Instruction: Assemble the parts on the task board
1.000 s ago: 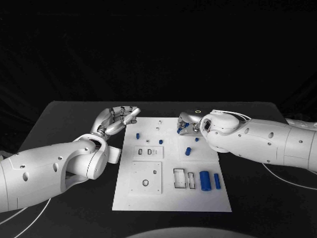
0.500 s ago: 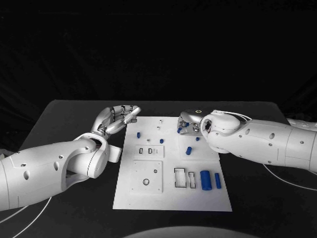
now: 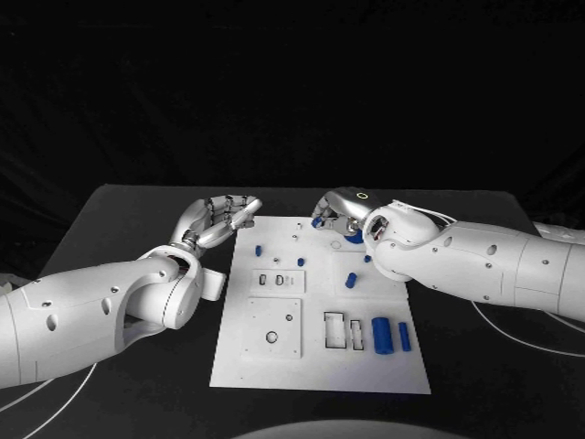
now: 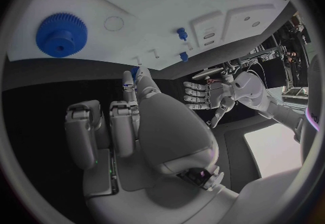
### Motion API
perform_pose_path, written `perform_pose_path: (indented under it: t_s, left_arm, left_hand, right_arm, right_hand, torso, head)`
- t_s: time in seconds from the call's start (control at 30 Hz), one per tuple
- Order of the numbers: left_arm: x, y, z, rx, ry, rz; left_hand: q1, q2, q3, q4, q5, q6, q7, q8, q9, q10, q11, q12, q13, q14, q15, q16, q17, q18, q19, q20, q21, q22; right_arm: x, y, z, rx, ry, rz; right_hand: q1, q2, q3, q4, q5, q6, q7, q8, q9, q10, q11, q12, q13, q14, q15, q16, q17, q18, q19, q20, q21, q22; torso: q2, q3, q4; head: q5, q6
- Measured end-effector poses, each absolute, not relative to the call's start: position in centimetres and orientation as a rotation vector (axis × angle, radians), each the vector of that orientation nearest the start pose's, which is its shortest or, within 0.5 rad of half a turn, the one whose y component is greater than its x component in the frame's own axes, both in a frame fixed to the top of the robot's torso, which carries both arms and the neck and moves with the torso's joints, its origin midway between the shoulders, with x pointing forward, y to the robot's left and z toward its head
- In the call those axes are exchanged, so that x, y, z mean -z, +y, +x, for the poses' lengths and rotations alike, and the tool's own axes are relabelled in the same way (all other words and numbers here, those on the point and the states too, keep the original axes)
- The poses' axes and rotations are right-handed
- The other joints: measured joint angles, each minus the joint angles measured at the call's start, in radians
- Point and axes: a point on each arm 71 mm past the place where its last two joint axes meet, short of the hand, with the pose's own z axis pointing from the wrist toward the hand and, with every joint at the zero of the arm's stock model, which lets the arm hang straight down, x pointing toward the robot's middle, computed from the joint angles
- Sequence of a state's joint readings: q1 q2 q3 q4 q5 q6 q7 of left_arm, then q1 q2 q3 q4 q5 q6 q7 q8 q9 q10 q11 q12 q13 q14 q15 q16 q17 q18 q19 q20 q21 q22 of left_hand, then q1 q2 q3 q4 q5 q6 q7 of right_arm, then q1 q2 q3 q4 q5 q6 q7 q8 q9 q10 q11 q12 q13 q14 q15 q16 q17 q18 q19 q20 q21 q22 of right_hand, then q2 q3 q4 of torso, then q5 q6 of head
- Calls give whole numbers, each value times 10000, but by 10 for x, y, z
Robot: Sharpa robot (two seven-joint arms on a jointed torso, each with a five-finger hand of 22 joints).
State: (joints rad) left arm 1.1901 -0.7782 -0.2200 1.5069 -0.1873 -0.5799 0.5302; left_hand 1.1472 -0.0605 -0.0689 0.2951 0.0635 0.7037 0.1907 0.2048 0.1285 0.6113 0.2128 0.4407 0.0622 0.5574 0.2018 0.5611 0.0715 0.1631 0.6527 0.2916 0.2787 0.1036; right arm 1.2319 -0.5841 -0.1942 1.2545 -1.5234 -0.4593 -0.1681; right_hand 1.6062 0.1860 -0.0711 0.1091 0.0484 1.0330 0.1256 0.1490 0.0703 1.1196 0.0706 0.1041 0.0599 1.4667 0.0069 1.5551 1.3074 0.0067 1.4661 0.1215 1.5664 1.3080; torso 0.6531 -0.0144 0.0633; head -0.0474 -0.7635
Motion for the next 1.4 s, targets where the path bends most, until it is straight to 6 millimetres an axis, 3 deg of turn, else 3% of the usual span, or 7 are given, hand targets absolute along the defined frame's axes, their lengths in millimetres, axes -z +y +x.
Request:
perform_pose_path:
  t_s: [0.6,0.9,1.4]
  left_arm:
    - [225,197,465,13141,14049,-8454]
    - [221,197,466,13133,13952,-8386]
    - [218,197,467,13133,13876,-8322]
  left_hand:
    - [0,0,0,0,0,0,0,0,9,0,0,0,0,0,0,0,-2,0,0,0,0,0]
    - [0,0,0,0,0,0,0,-1,8,0,0,0,0,0,0,0,-3,0,0,0,0,-8]
    - [0,0,0,0,0,0,0,-1,7,35,34,0,0,0,0,0,-4,-1,0,0,0,-6]
  right_arm:
    - [232,-123,534,-5601,15546,-2238]
    - [235,-126,538,-5365,15689,-2219]
    - [237,-120,540,-5205,15988,-2343]
  right_hand:
    - [77,-78,112,52,-2,24,22,-114,0,28,30,-250,0,0,1,0,6,1,0,1,0,-3]
    - [77,-79,152,36,-22,35,33,-181,0,28,30,-348,2,0,1,0,7,0,0,1,0,-4]
    - [128,-132,180,67,3,85,-19,-298,1,27,31,-349,-2,0,1,0,5,0,0,1,0,-5]
  torso:
    - [88,-35,76]
    - [148,-85,127]
    - [143,-85,136]
  head:
    - [251,-11]
    - [231,-17]
    - [221,-114]
